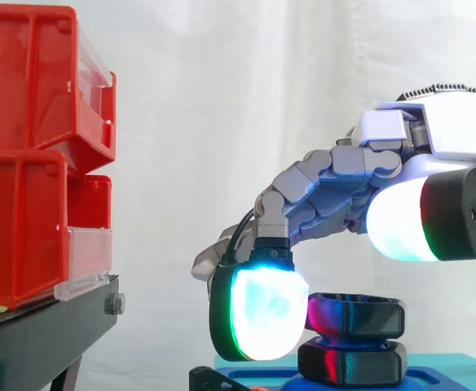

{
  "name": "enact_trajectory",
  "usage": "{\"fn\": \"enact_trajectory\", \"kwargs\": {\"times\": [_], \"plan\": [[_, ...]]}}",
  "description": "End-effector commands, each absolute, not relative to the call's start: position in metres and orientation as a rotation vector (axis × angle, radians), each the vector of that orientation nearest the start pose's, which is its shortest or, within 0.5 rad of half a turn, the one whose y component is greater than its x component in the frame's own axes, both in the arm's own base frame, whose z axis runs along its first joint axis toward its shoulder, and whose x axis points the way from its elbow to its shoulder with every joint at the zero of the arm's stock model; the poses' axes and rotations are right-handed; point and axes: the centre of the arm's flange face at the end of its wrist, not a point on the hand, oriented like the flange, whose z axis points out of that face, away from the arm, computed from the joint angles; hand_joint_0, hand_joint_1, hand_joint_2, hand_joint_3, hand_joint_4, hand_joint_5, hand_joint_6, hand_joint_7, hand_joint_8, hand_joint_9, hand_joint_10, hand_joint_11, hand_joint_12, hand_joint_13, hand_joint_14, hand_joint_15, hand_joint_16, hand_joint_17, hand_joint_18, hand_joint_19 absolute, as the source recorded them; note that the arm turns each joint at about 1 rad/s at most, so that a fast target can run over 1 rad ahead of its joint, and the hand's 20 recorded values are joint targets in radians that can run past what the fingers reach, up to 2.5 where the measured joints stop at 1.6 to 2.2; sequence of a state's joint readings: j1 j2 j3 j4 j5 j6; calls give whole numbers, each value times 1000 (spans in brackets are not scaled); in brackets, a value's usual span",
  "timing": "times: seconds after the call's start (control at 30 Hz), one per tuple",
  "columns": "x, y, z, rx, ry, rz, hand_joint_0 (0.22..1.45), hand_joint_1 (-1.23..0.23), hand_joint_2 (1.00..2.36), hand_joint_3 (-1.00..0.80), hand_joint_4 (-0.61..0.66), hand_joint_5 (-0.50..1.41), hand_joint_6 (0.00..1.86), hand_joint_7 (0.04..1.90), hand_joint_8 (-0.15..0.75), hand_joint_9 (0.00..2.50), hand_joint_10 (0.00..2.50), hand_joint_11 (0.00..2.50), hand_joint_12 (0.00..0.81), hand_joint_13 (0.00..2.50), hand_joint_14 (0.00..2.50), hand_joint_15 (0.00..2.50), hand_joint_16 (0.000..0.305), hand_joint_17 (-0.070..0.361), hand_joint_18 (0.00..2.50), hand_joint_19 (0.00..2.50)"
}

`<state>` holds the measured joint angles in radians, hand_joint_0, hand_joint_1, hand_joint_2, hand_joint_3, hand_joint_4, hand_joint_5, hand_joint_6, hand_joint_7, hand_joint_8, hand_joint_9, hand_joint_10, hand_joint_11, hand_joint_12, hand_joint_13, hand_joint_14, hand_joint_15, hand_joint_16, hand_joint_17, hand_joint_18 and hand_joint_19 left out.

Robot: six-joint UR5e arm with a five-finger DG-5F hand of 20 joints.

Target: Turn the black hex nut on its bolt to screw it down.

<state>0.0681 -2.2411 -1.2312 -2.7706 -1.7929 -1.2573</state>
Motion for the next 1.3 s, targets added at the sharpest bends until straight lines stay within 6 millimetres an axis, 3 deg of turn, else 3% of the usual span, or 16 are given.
{"fn": "enact_trajectory", "kwargs": {"times": [0.0, 0.73, 0.9, 1.07, 1.27], "plan": [[741, -67, 272, 8, 1554, 473, 493, -308, 1000, -500, 257, -198, 745, 769, 312, 464, 12, 416, 345, 386, 4, 136, 42, 95, 142, 130], [732, -114, 273, -18, 1552, 474, 494, -310, 1000, -500, 254, -197, 743, 768, 313, 465, 10, 417, 346, 396, 5, 146, 42, 94, 143, 132], [725, -140, 271, -19, 1553, 476, 494, -311, 1000, -500, 255, -197, 742, 772, 313, 466, 10, 417, 347, 398, 5, 146, 42, 94, 141, 133], [730, -147, 290, -50, 1522, 493, 494, -311, 1000, -500, 256, -197, 740, 772, 311, 467, 10, 427, 346, 398, 5, 146, 42, 94, 137, 141], [735, -142, 304, -49, 1509, 534, 494, -312, 1000, -500, 254, -194, 714, 808, 312, 473, 10, 432, 347, 402, 5, 151, 42, 94, 134, 141]]}}
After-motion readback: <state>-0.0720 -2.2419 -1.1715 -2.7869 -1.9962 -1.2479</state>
